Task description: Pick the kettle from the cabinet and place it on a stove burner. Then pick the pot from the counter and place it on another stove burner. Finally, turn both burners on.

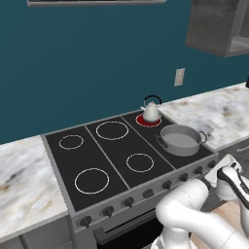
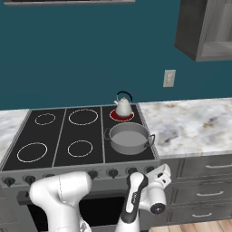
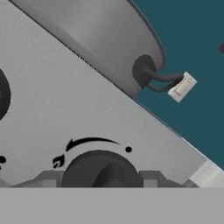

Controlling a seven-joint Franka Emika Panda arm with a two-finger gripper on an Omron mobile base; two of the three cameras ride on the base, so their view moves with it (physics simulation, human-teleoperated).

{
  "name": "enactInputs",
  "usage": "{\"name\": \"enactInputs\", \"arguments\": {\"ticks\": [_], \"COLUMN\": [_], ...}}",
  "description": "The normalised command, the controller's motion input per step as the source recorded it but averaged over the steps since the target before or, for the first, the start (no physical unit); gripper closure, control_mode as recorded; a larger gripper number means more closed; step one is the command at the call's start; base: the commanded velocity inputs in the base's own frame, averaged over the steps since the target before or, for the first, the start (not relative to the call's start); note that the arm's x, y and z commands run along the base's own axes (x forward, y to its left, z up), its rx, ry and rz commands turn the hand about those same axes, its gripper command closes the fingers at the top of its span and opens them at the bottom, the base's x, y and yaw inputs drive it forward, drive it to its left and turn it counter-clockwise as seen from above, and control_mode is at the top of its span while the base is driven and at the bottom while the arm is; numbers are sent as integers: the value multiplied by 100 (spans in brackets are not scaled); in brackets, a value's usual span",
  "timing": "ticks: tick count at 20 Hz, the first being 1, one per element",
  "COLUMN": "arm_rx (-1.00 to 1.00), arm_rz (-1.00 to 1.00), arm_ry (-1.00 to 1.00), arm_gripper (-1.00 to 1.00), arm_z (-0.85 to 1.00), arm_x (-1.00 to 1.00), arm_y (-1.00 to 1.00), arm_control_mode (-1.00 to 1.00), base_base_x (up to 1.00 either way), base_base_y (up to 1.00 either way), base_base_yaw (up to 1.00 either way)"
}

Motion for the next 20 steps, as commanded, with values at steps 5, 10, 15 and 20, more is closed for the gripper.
{"name": "enactInputs", "arguments": {"ticks": [5,10,15,20], "arm_rx": [-18,-22,-22,-22], "arm_rz": [0,0,0,1], "arm_ry": [0,0,0,0], "arm_gripper": [100,100,100,100], "arm_z": [0,0,0,0], "arm_x": [0,0,0,0], "arm_y": [0,0,-1,-2], "arm_control_mode": [-100,-100,-100,-100], "base_base_x": [0,0,0,0], "base_base_y": [0,0,0,0], "base_base_yaw": [0,0,0,0]}}
